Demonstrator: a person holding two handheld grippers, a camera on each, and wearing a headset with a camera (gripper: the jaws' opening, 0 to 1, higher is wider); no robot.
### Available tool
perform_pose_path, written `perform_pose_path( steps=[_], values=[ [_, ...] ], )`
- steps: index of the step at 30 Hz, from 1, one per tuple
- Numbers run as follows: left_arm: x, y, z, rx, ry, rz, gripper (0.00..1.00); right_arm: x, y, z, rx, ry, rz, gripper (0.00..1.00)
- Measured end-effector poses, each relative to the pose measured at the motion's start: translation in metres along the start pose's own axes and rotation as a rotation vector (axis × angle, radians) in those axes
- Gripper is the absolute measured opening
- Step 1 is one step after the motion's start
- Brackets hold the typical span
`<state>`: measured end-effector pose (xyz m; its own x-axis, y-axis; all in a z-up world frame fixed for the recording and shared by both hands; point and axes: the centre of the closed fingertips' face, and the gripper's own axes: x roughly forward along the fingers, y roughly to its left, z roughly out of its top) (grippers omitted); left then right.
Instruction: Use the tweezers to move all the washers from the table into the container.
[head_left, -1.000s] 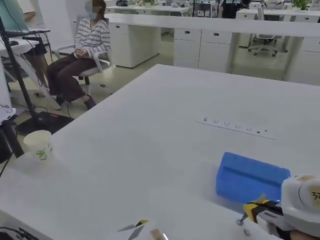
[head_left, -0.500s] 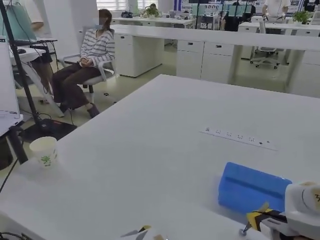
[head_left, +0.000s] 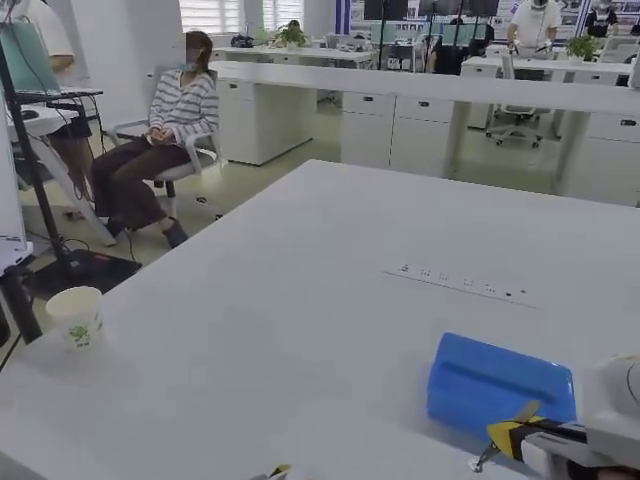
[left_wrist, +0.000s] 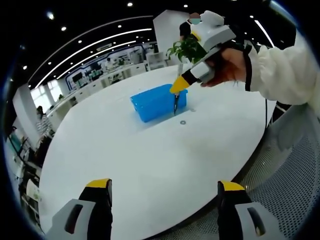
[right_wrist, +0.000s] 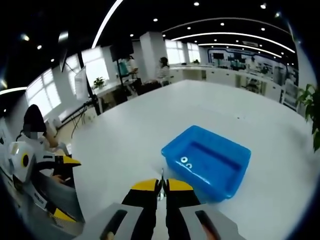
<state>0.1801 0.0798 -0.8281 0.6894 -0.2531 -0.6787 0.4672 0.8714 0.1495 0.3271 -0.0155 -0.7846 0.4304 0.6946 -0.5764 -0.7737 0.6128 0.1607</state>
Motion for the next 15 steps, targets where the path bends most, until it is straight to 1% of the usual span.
perform_pose_path(
  steps=[4,12,15],
  values=[
    [0.0,0.0,-0.002,0.002,0.009,-0.002,0.88,-0.006,0.002,0.008,-0.022,-0.011,0.009,0.01],
    [0.001,0.0,-0.002,-0.006,0.013,0.005,0.88,-0.015,0.007,0.026,-0.012,-0.051,0.036,0.01],
    [0.0,0.0,-0.003,-0.004,0.017,0.005,0.87,-0.017,0.008,0.032,-0.019,-0.063,0.034,0.01]
  ],
)
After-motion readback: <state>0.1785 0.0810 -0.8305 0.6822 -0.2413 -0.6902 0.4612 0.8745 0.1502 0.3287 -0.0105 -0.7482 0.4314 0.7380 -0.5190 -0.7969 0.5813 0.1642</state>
